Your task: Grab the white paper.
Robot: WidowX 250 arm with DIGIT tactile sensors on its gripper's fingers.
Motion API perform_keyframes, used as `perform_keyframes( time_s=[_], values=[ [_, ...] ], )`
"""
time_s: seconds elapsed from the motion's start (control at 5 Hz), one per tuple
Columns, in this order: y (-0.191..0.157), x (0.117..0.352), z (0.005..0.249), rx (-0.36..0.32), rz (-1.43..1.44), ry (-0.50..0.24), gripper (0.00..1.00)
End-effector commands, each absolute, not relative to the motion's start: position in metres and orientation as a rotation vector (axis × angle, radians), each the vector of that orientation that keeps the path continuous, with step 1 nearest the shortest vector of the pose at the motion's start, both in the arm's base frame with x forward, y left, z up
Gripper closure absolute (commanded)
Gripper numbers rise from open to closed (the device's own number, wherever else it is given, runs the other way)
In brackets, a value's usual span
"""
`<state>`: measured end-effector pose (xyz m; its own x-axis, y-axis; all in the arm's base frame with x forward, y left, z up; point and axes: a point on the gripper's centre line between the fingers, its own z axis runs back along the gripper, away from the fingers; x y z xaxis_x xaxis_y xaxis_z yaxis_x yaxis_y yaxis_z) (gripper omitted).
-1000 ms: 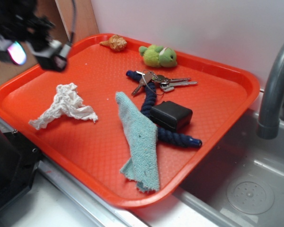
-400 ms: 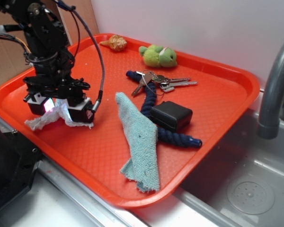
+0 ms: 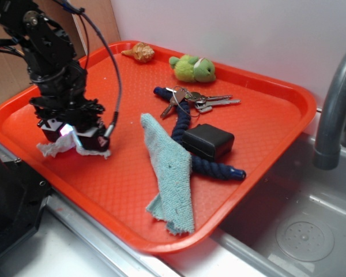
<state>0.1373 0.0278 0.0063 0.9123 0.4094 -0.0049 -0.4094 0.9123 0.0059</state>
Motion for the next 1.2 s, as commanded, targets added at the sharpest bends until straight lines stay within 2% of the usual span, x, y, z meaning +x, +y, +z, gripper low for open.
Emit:
perform_keyframes(
  time_s=[0.0,0.2,0.4,0.6,0.8,1.0],
  values=[
    [0.025,0.107,0.063,0.166,0.249,0.044,1.00],
    [0.029,0.153,0.112,0.052,0.190,-0.031,1.00],
    [0.024,0.166,0.166,0.029,0.190,-0.128,1.00],
    [0.019,0.170,0.217,0.009,0.215,-0.177,1.00],
    [0.018,0.164,0.262,-0.038,0.224,-0.238,1.00],
    [0.021,0.153,0.274,-0.063,0.243,-0.283,1.00]
  ],
)
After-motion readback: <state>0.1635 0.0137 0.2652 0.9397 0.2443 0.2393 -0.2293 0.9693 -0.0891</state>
